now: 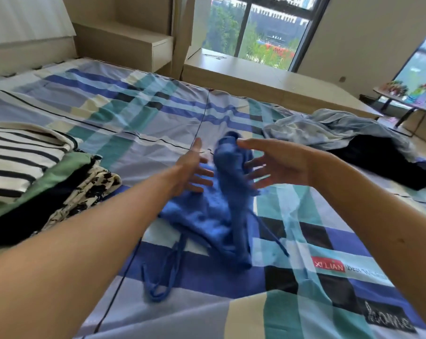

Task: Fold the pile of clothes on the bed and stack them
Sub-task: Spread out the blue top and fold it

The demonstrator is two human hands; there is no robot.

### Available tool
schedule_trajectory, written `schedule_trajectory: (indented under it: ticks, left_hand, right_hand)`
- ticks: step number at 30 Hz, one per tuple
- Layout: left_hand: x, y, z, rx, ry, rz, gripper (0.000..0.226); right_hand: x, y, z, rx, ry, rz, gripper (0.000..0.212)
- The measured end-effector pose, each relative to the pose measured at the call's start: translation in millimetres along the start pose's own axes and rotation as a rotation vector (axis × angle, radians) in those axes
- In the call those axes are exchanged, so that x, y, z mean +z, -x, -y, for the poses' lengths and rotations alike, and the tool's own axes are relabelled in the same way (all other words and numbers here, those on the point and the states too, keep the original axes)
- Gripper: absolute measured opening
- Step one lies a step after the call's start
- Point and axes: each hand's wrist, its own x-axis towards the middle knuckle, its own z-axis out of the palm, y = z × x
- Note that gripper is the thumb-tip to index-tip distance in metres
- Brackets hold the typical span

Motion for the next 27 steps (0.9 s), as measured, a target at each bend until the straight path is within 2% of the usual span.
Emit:
schedule_trajectory:
  ticks: [1, 4, 6, 7, 8, 10, 11, 12, 13, 14, 16, 18, 20, 22, 24, 27]
  left_hand:
    - [-8, 0, 0, -0.009, 0.074, -0.063, 0.071]
    - [-20, -6, 4, -0.004, 0.052, -0.225, 0.071]
    - [-25, -13, 7, 0.003, -0.137, -0.305, 0.076]
    - [-27, -15, 8, 0.044, -0.346, -0.369, 0.076]
    - [-29, -17, 10, 0.139, -0.588, -0.436, 0.074]
    - [-25, -17, 15, 0.508, -0.931, -0.467, 0.070]
    - [-20, -17, 20, 0.661, -1.040, -0.382, 0.069]
    - [-15, -18, 27, 0.737, -1.141, -0.259, 0.068]
    - [-9, -21, 36, 0.728, -1.241, -0.125, 0.067]
    - [-6, -25, 47, 0.646, -1.330, -0.011, 0.066]
    - [-11, -31, 58, 0.516, -1.381, 0.080, 0.063]
    - [-21, -32, 57, 0.530, -1.331, 0.018, 0.062]
    - [-30, -29, 50, 0.527, -1.245, -0.103, 0.069]
    - [-35, -24, 47, 0.399, -1.124, -0.183, 0.082]
    - [-35, -21, 45, 0.242, -1.044, -0.194, 0.094]
    - [-32, -18, 34, 0.082, -0.924, -0.244, 0.093]
  right_hand:
    - [11, -7, 3, 0.027, 0.070, -0.008, 0.070]
    - [39, -32, -16, -0.078, 0.365, -0.187, 0.033]
    - [47, -48, -41, -0.217, 0.503, -0.332, 0.027]
    - [49, -52, -53, -0.268, 0.572, -0.390, 0.033]
    - [50, -55, -67, -0.299, 0.634, -0.415, 0.041]
    - [58, -61, -97, -0.260, 0.736, -0.352, 0.061]
    - [66, -62, -112, -0.206, 0.811, -0.305, 0.068]
    - [73, -62, -125, -0.156, 0.890, -0.270, 0.072]
    - [79, -63, -135, -0.135, 0.938, -0.254, 0.073]
    - [81, -63, -140, -0.142, 0.942, -0.244, 0.073]
    - [81, -60, -138, -0.203, 0.789, -0.253, 0.074]
    - [74, -55, -134, -0.279, 0.573, -0.324, 0.072]
    - [68, -51, -135, -0.302, 0.463, -0.457, 0.068]
    - [65, -48, -137, -0.259, 0.434, -0.492, 0.067]
    - [63, -49, -139, -0.217, 0.380, -0.484, 0.068]
    - [58, -53, -142, -0.188, 0.192, -0.476, 0.076]
